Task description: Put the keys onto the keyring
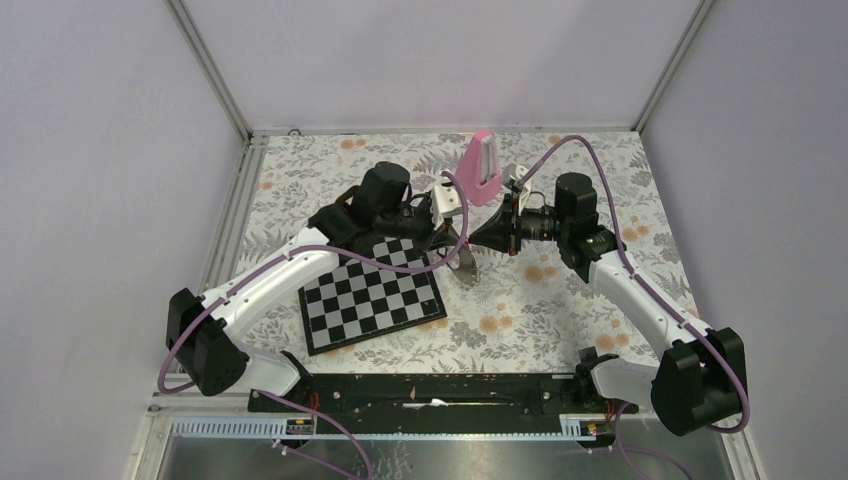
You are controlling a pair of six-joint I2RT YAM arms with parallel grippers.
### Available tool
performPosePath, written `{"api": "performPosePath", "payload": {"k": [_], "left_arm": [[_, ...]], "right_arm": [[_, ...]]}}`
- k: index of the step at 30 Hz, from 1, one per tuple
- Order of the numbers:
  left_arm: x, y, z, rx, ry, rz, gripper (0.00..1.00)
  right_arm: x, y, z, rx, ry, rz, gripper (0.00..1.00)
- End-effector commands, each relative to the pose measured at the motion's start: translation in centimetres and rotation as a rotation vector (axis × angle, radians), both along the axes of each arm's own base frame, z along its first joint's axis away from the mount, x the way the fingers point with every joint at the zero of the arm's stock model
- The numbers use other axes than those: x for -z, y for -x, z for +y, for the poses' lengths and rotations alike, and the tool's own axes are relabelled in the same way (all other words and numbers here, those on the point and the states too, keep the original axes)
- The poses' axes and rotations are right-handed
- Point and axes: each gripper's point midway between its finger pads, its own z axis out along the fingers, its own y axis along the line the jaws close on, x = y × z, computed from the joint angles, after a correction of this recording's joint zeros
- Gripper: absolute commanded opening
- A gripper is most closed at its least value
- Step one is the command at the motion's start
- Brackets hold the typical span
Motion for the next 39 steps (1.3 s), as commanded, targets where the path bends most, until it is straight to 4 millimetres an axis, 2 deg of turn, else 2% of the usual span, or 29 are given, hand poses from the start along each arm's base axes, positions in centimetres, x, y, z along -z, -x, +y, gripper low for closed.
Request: {"api": "performPosePath", "payload": {"k": [1, 5, 11, 22, 39], "left_arm": [[-4.4, 1.3, -0.7, 0.090, 0.144, -0.075, 0.00], [-4.2, 1.4, -0.9, 0.116, 0.155, -0.063, 0.00], [-4.2, 1.7, -1.0, 0.141, 0.176, -0.036, 0.00], [-4.3, 2.5, -1.1, 0.211, 0.215, 0.018, 0.00], [-3.5, 3.5, -1.6, 0.278, 0.253, 0.075, 0.00]], "right_arm": [[0.0, -0.3, -0.4, 0.007, -0.009, -0.031, 0.15], [-0.1, 0.1, -0.4, -0.004, -0.013, -0.048, 0.27], [-0.9, 0.9, -0.6, -0.036, -0.010, -0.115, 0.37], [-2.2, 2.4, -1.7, -0.085, 0.080, -0.254, 0.40], [-4.8, 3.8, -1.3, -0.140, 0.011, -0.259, 0.45]]}}
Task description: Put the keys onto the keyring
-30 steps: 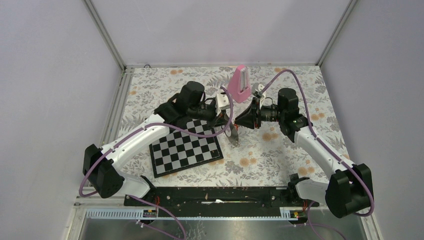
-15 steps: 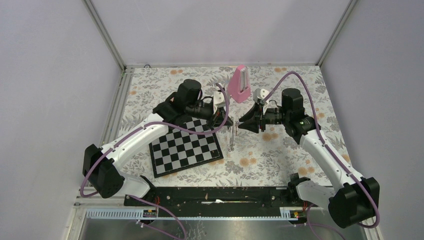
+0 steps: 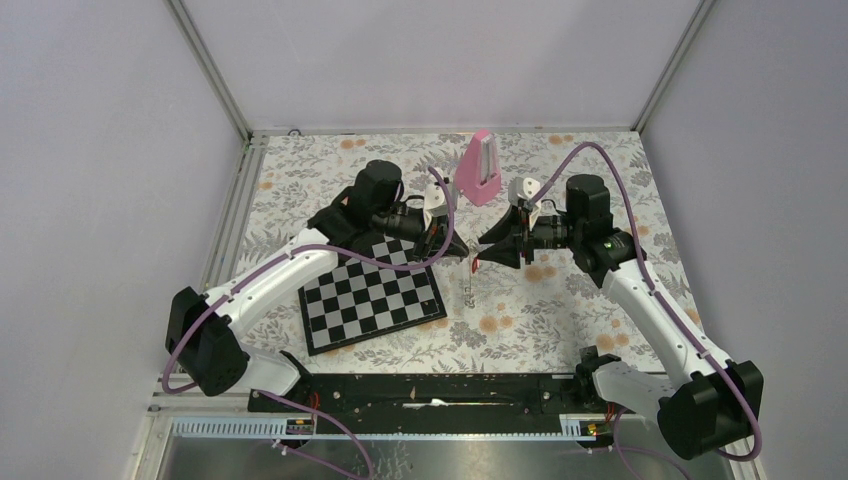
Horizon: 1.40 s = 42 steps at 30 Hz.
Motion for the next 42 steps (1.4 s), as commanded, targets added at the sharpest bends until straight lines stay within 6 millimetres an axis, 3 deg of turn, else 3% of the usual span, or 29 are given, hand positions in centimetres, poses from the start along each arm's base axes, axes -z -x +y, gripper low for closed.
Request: {"api": "performPosePath", "payload": {"k": [1, 6, 15, 25, 35, 38, 42], "left_arm": [[-1.8, 0.2, -0.5, 0.045, 0.077, -0.045, 0.00], [-1.8, 0.3, -0.5, 0.049, 0.084, -0.039, 0.00], [-1.6, 0.4, -0.6, 0.054, 0.092, -0.021, 0.00], [-1.9, 0.4, -0.6, 0.051, 0.103, -0.020, 0.00], [-1.8, 0.3, -0.5, 0.045, 0.107, -0.013, 0.00], [-1.7, 0.2, -0.5, 0.042, 0.107, -0.014, 0.00], [-1.6, 0.0, -0.4, 0.037, 0.106, -0.011, 0.00]], "right_arm": [[-2.8, 0.6, 0.1, -0.034, -0.048, -0.062, 0.45], [-2.6, 0.8, 0.3, -0.049, -0.062, -0.040, 0.43], [-2.0, 1.0, 0.6, -0.069, -0.084, -0.002, 0.30], [-1.4, 1.2, 0.6, -0.078, -0.084, 0.015, 0.27], [-1.6, 1.4, 0.7, -0.096, -0.104, 0.014, 0.13], [-1.8, 1.5, 0.7, -0.099, -0.108, 0.012, 0.01], [-1.8, 1.5, 0.7, -0.100, -0.107, 0.014, 0.00]]}}
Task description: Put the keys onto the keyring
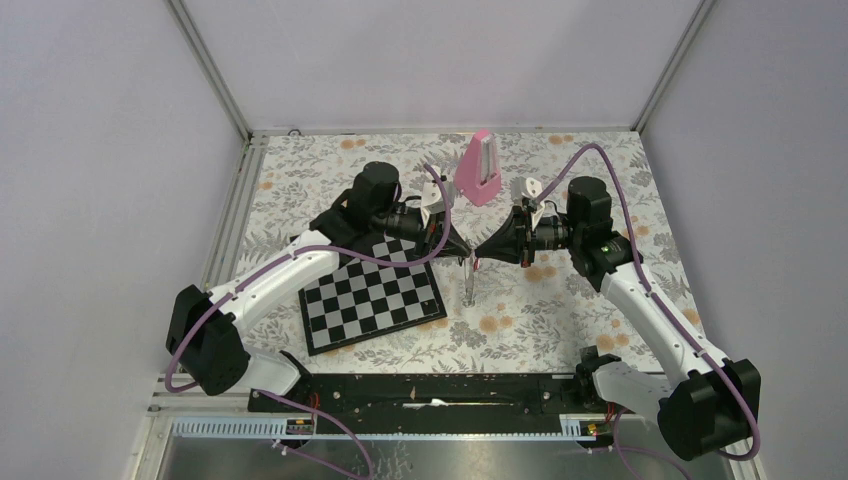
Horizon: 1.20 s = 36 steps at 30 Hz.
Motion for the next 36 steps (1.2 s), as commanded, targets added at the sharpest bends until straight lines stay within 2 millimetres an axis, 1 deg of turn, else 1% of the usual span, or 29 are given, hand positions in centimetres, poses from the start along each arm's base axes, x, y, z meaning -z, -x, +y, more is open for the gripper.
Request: {"api": "performPosePath", "payload": {"k": [1, 4, 5, 7, 9, 11, 13, 16, 21, 27, 31, 34, 36], "left_arm": [[-1.4, -0.2, -0.1, 0.018, 0.061, -0.057, 0.00], [-1.3, -0.5, 0.0, 0.001, 0.061, -0.060, 0.00], [-1.3, -0.7, 0.0, -0.005, 0.058, -0.059, 0.01], [-1.1, -1.1, 0.1, -0.023, 0.047, -0.070, 0.15], [-1.2, -1.5, 0.1, -0.031, 0.035, -0.105, 0.27], [-1.2, -2.1, 0.0, -0.046, 0.025, -0.126, 0.36], [-1.3, -2.5, 0.0, -0.049, 0.018, -0.144, 0.42], [-1.2, -2.4, -0.3, -0.028, 0.021, -0.153, 0.47], [-1.3, -2.3, -1.0, 0.000, 0.035, -0.171, 0.49], [-1.8, -1.7, -2.2, 0.039, 0.054, -0.180, 0.46], [-1.8, -1.1, -2.9, 0.070, 0.060, -0.167, 0.39], [-1.5, -0.9, -3.2, 0.084, 0.057, -0.160, 0.33], [-1.2, -0.7, -3.3, 0.091, 0.054, -0.157, 0.32]], "right_arm": [[-1.2, 0.3, 0.1, -0.027, -0.028, -0.040, 0.00], [-1.3, -0.1, -0.1, -0.001, 0.000, -0.042, 0.00], [-1.0, -0.2, -0.3, 0.014, 0.021, -0.037, 0.00], [-1.0, -0.5, -0.6, 0.040, 0.066, -0.036, 0.00], [-0.9, -0.8, -1.0, 0.071, 0.110, -0.031, 0.00], [-0.6, -0.9, -1.2, 0.087, 0.155, -0.031, 0.00], [-0.5, -0.8, -1.3, 0.096, 0.191, -0.026, 0.00], [-0.4, -0.9, -1.7, 0.122, 0.231, -0.023, 0.00], [-0.3, -0.8, -1.8, 0.137, 0.265, -0.011, 0.00], [0.0, -0.6, -1.7, 0.132, 0.276, -0.002, 0.00], [0.2, -0.6, -1.7, 0.131, 0.282, 0.009, 0.00], [0.1, -0.6, -1.6, 0.133, 0.275, 0.008, 0.00], [0.1, -0.6, -1.6, 0.137, 0.268, 0.004, 0.00]]}}
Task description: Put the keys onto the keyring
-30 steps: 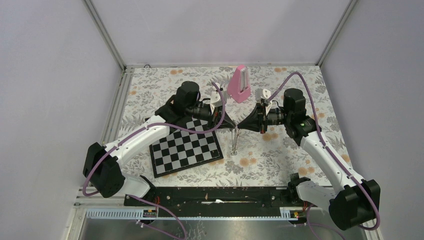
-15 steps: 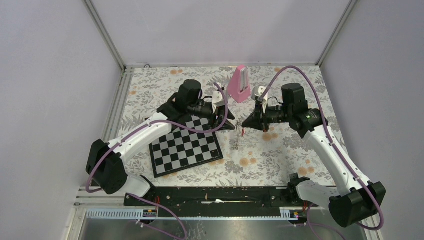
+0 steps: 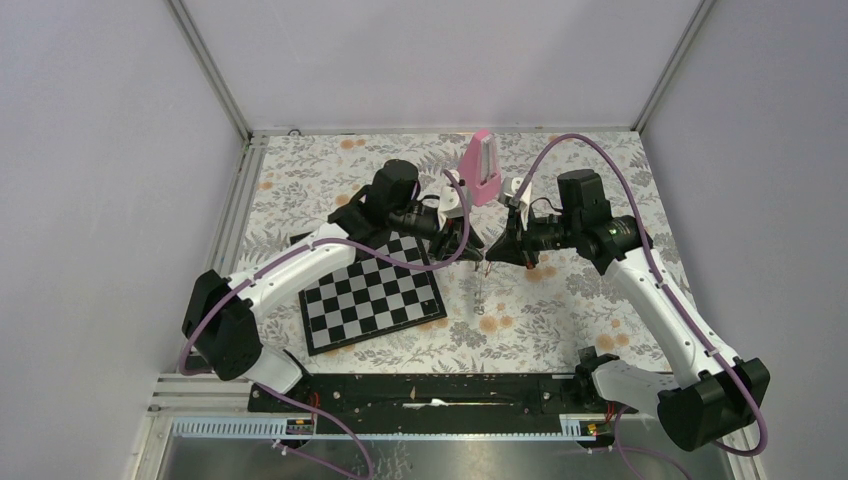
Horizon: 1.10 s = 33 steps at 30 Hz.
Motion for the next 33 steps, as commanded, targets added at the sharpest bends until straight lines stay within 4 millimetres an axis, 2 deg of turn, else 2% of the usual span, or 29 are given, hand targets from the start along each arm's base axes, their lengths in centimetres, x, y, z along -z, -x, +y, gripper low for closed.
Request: {"api": "performPosePath", "payload": {"k": [1, 5, 11, 16, 19, 23, 30, 33], "left_arm": [[-2.0, 0.2, -0.8, 0.045, 0.060, -0.055, 0.32], [-1.8, 0.3, -0.8, 0.046, 0.058, -0.058, 0.31], [-1.5, 0.4, -0.7, 0.050, 0.053, -0.058, 0.21], [-1.2, 0.5, -0.5, 0.051, 0.047, -0.061, 0.19], [-1.1, 0.6, -0.5, 0.055, 0.045, -0.061, 0.13], [-1.0, 0.6, -0.5, 0.061, 0.042, -0.057, 0.00], [-1.0, 0.8, -0.2, 0.065, 0.034, -0.069, 0.00], [-1.4, 0.7, 0.1, 0.050, 0.043, -0.062, 0.00]], "right_arm": [[-2.1, -0.3, 0.4, -0.007, -0.034, -0.073, 0.00], [-2.2, -0.3, 0.4, -0.006, -0.036, -0.079, 0.00], [-2.2, -0.2, 0.5, -0.007, -0.043, -0.078, 0.00], [-2.1, -0.2, 0.5, -0.004, -0.044, -0.081, 0.00], [-2.2, -0.3, 0.5, -0.004, -0.045, -0.083, 0.00], [-2.0, -0.3, 0.5, -0.002, -0.043, -0.082, 0.00], [-1.9, -0.4, 0.3, 0.007, -0.037, -0.100, 0.00], [-2.0, -0.3, 0.2, 0.010, -0.040, -0.113, 0.15]]}}
